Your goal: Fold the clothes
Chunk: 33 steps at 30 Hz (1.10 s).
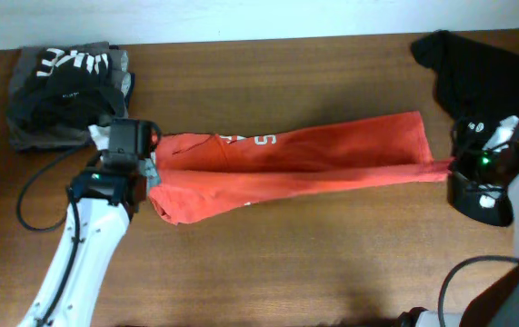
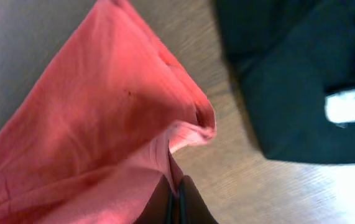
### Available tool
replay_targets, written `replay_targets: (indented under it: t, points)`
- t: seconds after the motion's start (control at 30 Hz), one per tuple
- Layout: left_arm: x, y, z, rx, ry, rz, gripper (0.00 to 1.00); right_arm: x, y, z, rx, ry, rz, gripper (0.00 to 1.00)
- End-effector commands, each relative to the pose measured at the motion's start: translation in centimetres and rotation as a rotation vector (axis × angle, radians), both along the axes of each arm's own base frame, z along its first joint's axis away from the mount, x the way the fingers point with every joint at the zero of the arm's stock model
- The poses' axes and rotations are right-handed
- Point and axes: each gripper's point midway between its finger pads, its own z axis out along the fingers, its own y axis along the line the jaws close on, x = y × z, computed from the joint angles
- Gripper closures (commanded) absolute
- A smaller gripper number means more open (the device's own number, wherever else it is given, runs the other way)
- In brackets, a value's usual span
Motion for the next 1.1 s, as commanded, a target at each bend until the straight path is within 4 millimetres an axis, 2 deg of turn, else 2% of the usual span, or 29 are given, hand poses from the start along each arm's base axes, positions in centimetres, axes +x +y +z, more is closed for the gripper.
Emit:
replay_targets:
  t: [0.0, 0.23, 0.43, 0.77, 1.0, 1.03, 1.07]
  points:
    - [1.0, 1.2, -0.5, -0.001, -0.013, 0.046, 0.99, 0.9, 0.1, -1.6, -0.03, 0.05, 0.02, 0.96]
    - [2.3, 0.8, -2.8, -0.013, 0.019, 0.038, 0.99, 1.7, 0.0, -5.1, -0.003, 0.109, 0.032, 0.96]
    - [2.9, 0.7, -5.2, -0.008, 0.071, 0.038, 0.99, 3.1, 0.2, -7.0, 0.007, 0.102, 0.055, 0.96]
    - [4.2, 0.6, -6.9, -0.011, 0.07, 0.037, 0.99, 7.7, 2.3, -6.1, -0.071, -0.038, 0.145, 0.96]
    - [4.9, 0.6, -7.9, -0.01, 0.07, 0.037, 0.99, 8.0, 2.1, -6.2, -0.131, -0.023, 0.136, 0.96]
    - [5.0, 0.6, -7.9, -0.009, 0.067, 0.038, 0.93, 8.0, 2.1, -6.2, -0.133, -0.022, 0.135, 0.89]
    - [5.1, 0.6, -8.0, -0.008, 0.066, 0.038, 0.82, 8.0, 2.1, -6.2, -0.133, -0.022, 0.135, 0.78]
